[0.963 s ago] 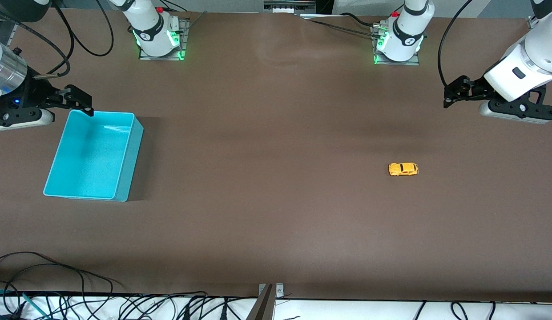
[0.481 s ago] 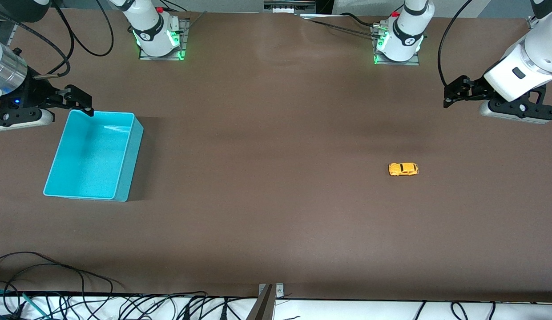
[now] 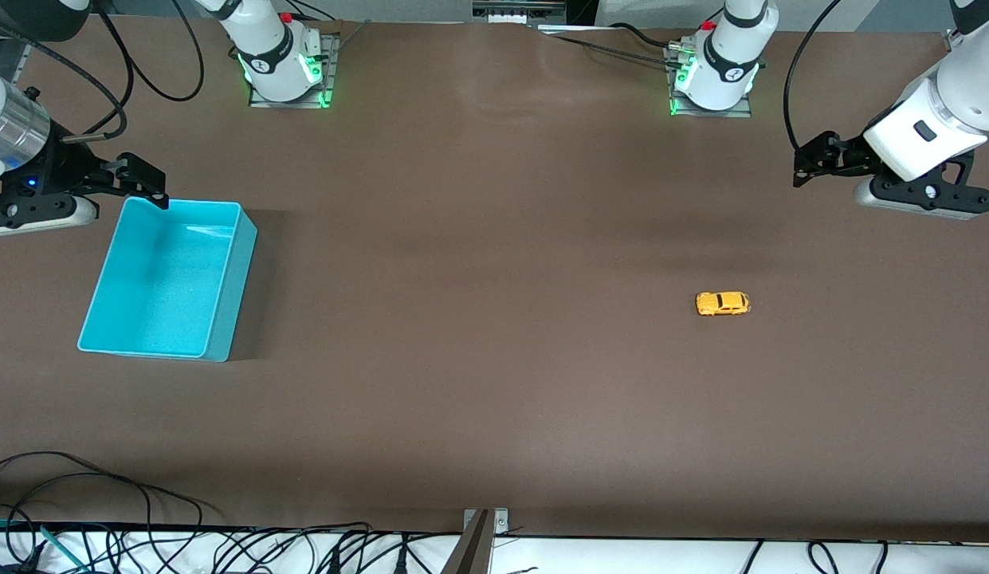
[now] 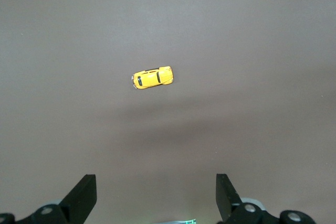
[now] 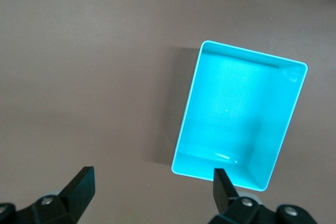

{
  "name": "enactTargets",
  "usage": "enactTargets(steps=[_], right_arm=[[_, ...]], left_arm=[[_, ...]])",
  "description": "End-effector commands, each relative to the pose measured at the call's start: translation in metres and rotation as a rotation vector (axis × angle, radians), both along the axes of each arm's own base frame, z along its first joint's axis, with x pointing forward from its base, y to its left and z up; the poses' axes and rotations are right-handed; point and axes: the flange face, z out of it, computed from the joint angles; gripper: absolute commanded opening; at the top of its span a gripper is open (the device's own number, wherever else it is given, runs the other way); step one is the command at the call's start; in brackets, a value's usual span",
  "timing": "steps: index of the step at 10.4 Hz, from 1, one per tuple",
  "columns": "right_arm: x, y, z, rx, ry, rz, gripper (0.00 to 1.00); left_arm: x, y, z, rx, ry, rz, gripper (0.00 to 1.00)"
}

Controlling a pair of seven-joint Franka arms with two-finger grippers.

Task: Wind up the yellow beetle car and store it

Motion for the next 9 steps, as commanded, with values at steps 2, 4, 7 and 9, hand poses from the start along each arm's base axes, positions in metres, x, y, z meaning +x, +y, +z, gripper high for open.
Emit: enactTargets(steps=[2,4,7,9], right_arm=[[-0.004,-0.004,0.001,-0.010,-0.002,0.009,1.00],[-0.003,-0.003,0.000,-0.010,-0.001,0.010,1.00],[-0.003,-0.003,0.000,-0.010,-0.001,0.010,1.00],[-0.003,-0.003,0.000,-0.010,-0.001,0.009,1.00]], left_arm=[[-0.001,-0.001,0.002,0.039,0.005,-0.021,1.00],[0.001,-0.001,0.001,0.036,0.005,-0.034,1.00],[0.009,0.011,-0.015,-0.003,0.040,-0.263,1.00],[0.018,0.017,-0.035,-0.032,0.072,-0.403,1.00]])
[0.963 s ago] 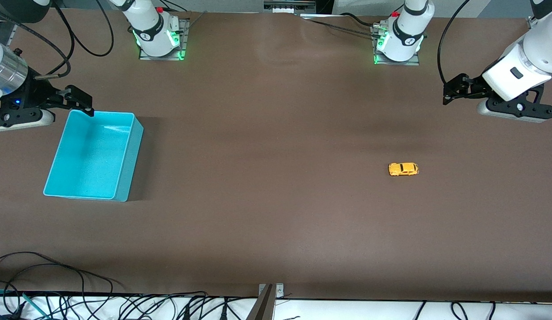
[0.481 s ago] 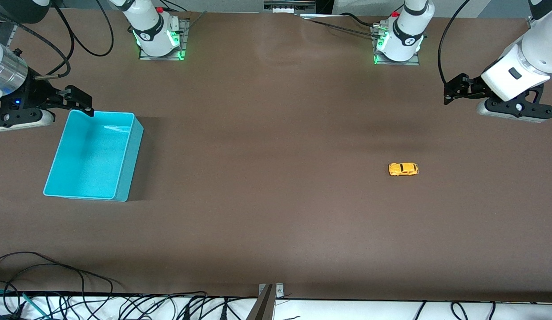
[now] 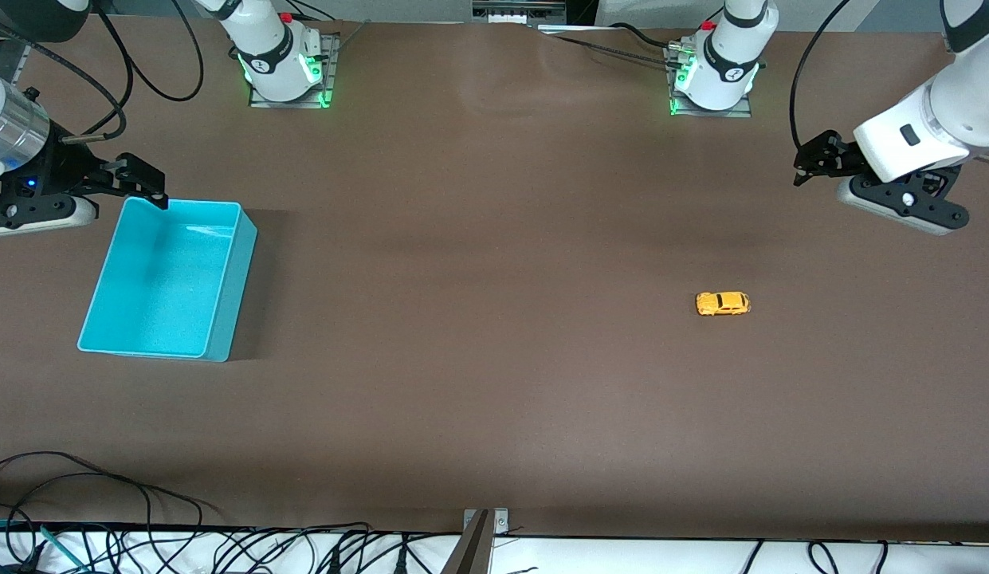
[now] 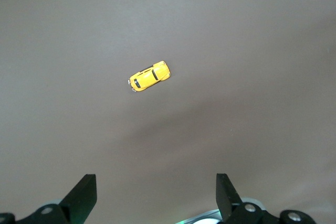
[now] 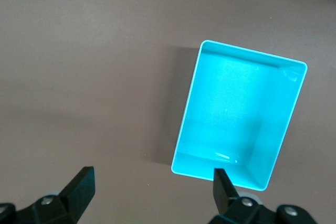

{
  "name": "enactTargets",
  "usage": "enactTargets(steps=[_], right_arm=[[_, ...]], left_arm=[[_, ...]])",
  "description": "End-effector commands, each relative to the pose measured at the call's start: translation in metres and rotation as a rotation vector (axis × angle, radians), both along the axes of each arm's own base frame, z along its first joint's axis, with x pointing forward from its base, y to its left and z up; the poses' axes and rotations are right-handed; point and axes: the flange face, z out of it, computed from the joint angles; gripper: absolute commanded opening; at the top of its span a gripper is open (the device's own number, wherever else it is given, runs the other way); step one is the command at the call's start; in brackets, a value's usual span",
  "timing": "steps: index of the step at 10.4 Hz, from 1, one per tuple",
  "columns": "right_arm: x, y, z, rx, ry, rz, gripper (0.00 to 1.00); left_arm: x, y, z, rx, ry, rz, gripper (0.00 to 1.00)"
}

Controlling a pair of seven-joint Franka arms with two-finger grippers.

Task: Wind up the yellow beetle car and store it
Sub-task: 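Move the left gripper down over the yellow toy car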

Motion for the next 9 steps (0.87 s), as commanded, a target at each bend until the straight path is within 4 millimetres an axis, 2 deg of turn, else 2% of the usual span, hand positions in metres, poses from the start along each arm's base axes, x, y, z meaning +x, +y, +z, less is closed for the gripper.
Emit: enactTargets(steps=[1,2,4,6,9], right_arm=[[-0.003,-0.002,0.000,-0.010,-0.001,0.012,1.00],[-0.003,-0.002,0.000,-0.010,-0.001,0.012,1.00],[-0.003,-0.003,0.000,-0.010,-0.001,0.011,1.00],[-0.003,-0.002,0.000,-0.010,-0.001,0.012,1.00],[-0.003,-0.002,0.000,-0.010,-0.001,0.012,1.00]], left_arm=[[0.013,0.007,-0.020,-0.003,0.031,-0.107,1.00],[0.020,0.005,-0.030,-0.012,0.014,-0.154,1.00],[0.044,0.008,-0.072,-0.049,0.011,-0.300,1.00],[0.055,0.007,-0.112,-0.075,-0.012,-0.449,1.00],[0.046,0.007,-0.198,-0.050,-0.052,-0.667,1.00]])
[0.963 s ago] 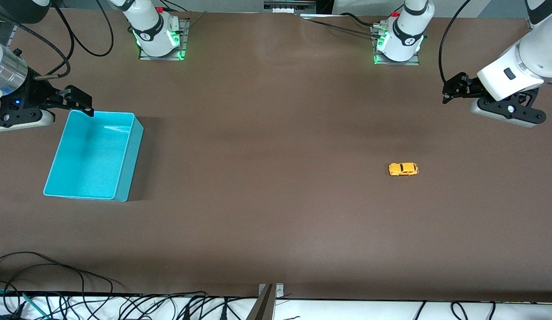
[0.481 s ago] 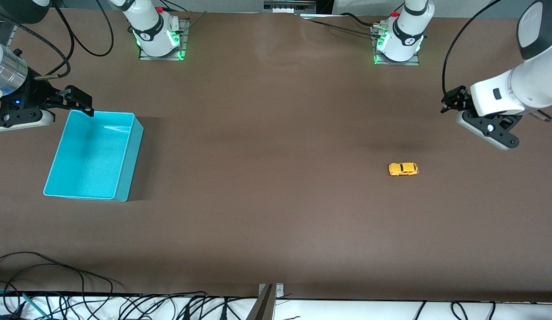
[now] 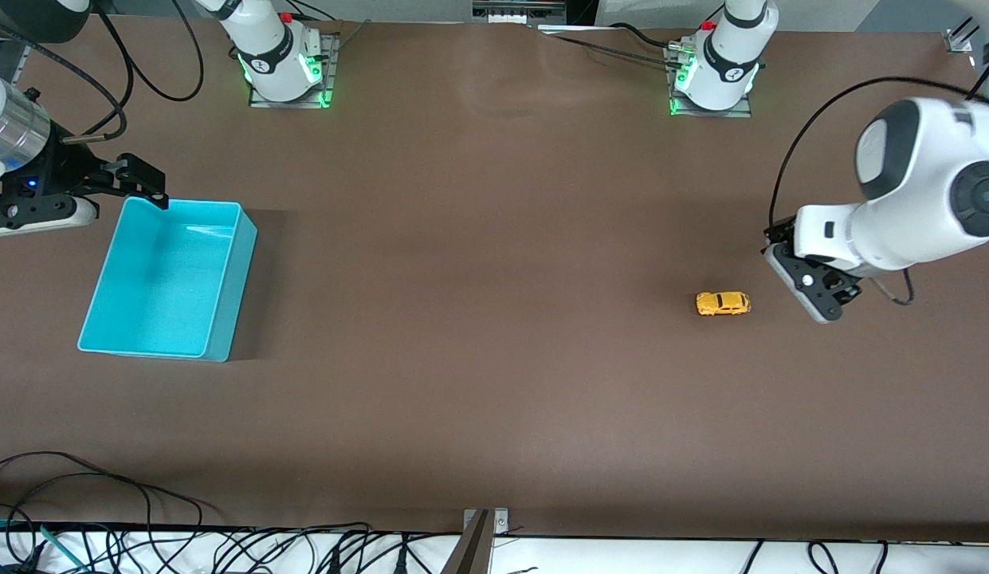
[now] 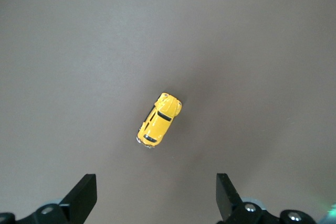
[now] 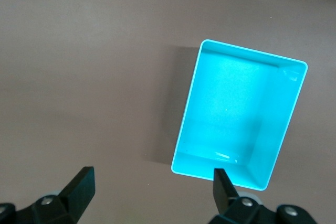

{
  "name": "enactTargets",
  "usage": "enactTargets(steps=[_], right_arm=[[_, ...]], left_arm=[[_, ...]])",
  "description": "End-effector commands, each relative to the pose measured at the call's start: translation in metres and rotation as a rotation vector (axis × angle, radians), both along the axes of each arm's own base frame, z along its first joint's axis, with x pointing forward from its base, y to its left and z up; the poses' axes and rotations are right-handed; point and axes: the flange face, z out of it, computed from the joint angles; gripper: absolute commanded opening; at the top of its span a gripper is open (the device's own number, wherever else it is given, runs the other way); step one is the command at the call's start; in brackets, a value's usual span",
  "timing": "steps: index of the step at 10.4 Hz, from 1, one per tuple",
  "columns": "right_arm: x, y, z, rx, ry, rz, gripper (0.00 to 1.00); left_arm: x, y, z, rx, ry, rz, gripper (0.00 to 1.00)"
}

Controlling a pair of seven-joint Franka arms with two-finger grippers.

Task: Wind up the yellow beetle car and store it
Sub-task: 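Move the left gripper down over the yellow toy car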

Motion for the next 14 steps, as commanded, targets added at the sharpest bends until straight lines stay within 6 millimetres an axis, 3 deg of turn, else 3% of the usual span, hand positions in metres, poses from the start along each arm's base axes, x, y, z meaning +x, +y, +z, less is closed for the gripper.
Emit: enactTargets(steps=[1,4,7,12,13,14], right_arm=[[-0.003,-0.002,0.001,-0.010,-0.003,0.012,1.00],[-0.003,-0.002,0.001,-0.010,-0.005,0.011,1.00],[-0.003,-0.003,0.001,-0.012,-0.005,0.011,1.00],[-0.003,0.000,0.001,-0.012,-0.005,0.012,1.00],[-0.003,0.000,0.002,-0.013,-0.007,0.014,1.00],[-0.003,0.000,0.002,-0.011,-0.007,0.014,1.00]], left_arm=[[-0.011,0.002,-0.054,0.013,-0.019,-0.168,1.00],[0.000,0.011,-0.135,-0.044,0.002,-0.389,1.00],[-0.002,0.019,-0.189,-0.072,-0.016,-0.483,1.00],[-0.023,0.017,-0.207,-0.086,0.022,-0.492,0.99],[-0.024,0.017,-0.207,-0.087,0.023,-0.493,0.96],[-0.026,0.015,-0.209,-0.089,0.029,-0.496,0.86]])
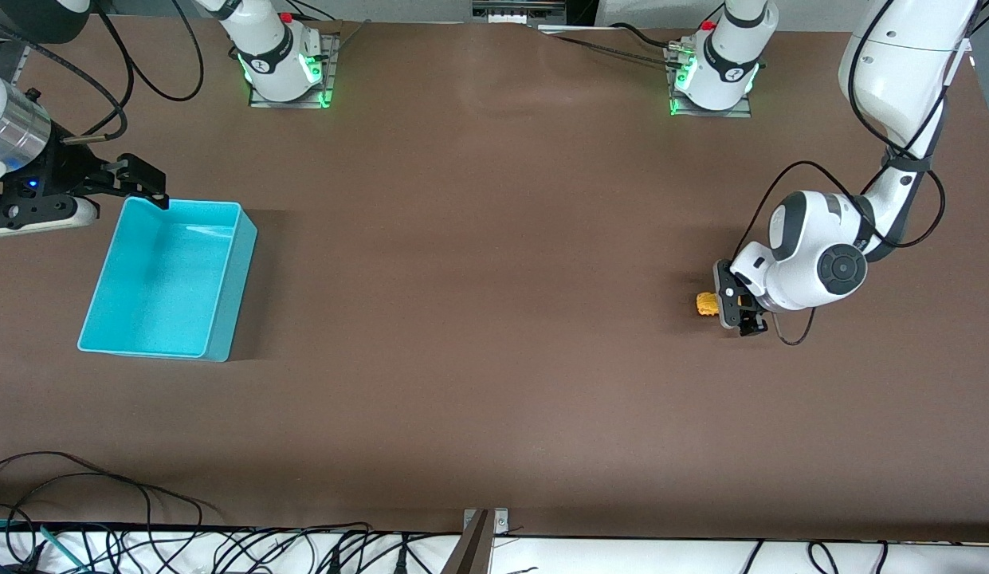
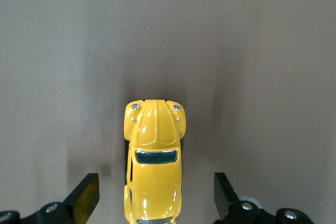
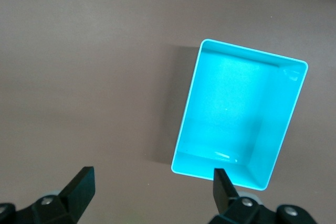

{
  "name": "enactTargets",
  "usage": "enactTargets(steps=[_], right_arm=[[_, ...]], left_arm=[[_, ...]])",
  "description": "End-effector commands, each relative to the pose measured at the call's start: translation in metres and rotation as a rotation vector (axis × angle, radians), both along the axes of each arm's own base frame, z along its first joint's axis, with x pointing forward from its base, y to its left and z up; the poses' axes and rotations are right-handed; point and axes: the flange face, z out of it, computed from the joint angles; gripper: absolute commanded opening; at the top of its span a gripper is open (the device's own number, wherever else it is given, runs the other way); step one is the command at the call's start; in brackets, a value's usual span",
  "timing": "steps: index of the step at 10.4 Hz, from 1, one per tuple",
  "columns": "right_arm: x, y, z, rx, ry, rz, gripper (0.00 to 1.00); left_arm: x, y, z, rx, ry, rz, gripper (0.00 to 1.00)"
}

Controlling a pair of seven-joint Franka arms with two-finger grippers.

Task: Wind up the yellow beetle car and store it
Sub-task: 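Move the left gripper down over the yellow toy car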

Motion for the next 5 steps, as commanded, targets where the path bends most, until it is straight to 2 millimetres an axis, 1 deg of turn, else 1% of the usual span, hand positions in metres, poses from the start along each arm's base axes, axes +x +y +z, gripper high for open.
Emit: enactTargets(steps=[1,2,4,5], right_arm=[[-0.0027,0.0001,0.0016,-0.011,-0.006,0.012,1.00],[-0.0027,0.0001,0.0016,-0.011,-0.006,0.014,1.00],[-0.0027,-0.0001,0.0016,-0.013,-0.006,0.014,1.00],[-0.0027,-0.0001,0.0016,-0.013,-0.006,0.014,1.00]], left_arm=[[-0.0061,-0.0022,0.0033,0.003,-0.008,-0.038,0.70],[-0.0062,-0.0092,0.0046,-0.002,-0.010,-0.049,0.51],[-0.0056,-0.0093,0.0051,0.000,-0.012,-0.052,0.13],[-0.0057,-0.0101,0.0051,0.000,-0.012,-0.055,0.06]])
